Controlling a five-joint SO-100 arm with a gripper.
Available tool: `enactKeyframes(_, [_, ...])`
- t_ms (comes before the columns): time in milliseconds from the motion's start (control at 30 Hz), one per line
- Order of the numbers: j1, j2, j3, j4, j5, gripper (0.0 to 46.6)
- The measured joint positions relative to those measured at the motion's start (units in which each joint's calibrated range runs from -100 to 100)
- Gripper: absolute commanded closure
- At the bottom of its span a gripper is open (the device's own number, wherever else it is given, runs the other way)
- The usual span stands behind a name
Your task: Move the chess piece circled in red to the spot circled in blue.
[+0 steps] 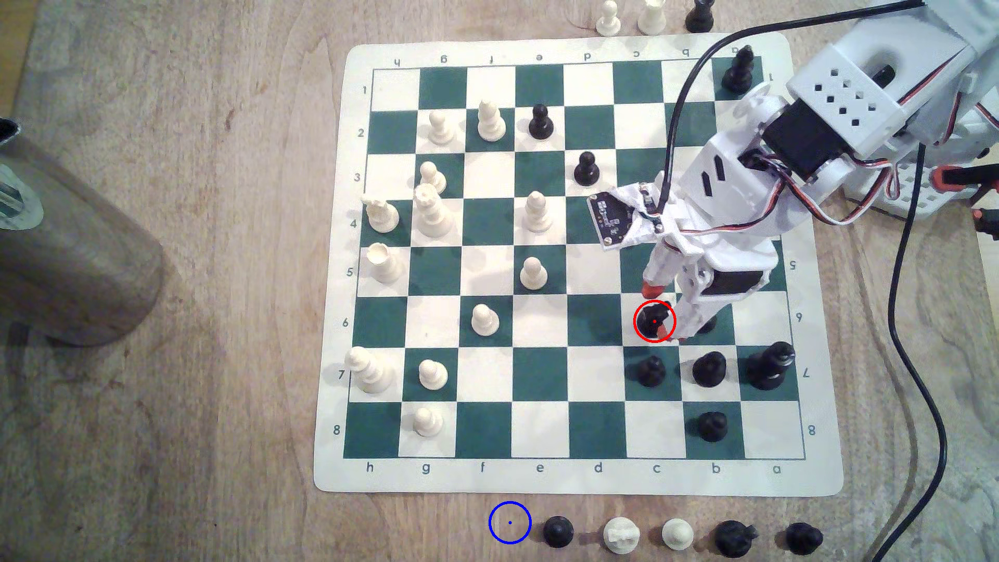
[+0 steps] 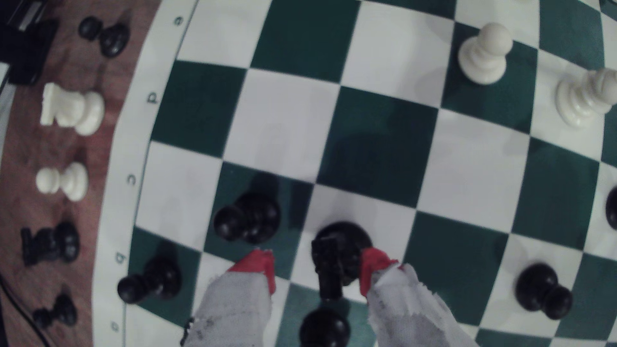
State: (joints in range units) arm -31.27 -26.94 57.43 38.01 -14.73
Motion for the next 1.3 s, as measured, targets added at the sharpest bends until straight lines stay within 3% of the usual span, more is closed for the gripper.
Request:
enactKeyframes(500, [0.00, 5.36, -0.09, -2.07, 0.24, 39.8])
enactKeyframes(667, [-0.29, 6.28, -0.18, -2.07, 0.15, 46.4])
enactKeyframes(1300, [0.52, 1.01, -0.81, 0.96, 0.24, 46.4])
